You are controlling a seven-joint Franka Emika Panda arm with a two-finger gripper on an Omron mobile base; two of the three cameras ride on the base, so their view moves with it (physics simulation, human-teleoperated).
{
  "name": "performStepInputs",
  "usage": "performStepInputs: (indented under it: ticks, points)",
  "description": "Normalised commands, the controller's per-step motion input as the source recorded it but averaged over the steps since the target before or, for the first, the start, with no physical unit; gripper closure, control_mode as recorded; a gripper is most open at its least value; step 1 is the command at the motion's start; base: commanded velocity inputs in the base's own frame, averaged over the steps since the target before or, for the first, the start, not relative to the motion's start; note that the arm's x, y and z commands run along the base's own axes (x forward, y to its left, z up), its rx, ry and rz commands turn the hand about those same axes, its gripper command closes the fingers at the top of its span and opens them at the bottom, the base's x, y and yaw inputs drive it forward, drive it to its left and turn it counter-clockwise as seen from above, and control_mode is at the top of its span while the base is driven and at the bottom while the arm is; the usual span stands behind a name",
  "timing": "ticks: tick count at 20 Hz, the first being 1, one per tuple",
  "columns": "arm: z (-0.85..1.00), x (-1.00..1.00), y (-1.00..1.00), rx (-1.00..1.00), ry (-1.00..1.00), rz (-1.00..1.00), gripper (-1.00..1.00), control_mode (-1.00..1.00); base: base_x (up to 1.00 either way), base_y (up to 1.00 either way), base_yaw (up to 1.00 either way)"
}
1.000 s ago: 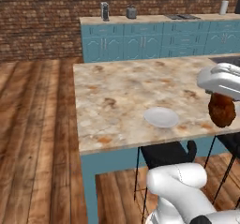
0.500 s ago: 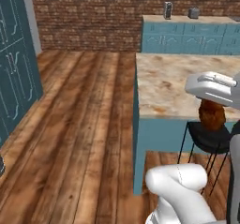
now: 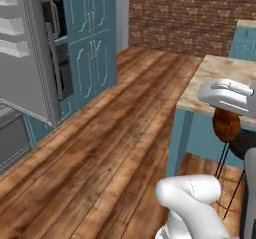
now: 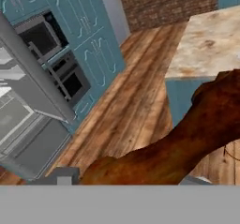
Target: Transport the chicken drumstick and potato to the fridge. Place the chicken drumstick on the rack containing meat and place the potato on the rack containing the vegetable, ensuring meats and vegetables are on different racks.
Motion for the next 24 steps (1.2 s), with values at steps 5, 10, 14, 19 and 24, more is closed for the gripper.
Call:
performStepInputs:
  ticks: [5, 10, 14, 19, 24]
  points:
    - [0.00, 0.00, 0.00, 0.00, 0.00, 0.00, 1.00, 1.00, 0.00, 0.00, 1.00]
    - [0.00, 0.00, 0.00, 0.00, 0.00, 0.00, 1.00, 1.00, 0.30, 0.09, 0.83]
    - [0.00, 0.00, 0.00, 0.00, 0.00, 0.00, 1.00, 1.00, 1.00, 0.51, 0.20]
    - [0.00, 0.00, 0.00, 0.00, 0.00, 0.00, 1.00, 1.00, 1.00, 0.69, 0.04]
    - [0.00, 0.00, 0.00, 0.00, 0.00, 0.00, 1.00, 1.00, 1.00, 0.12, 0.02]
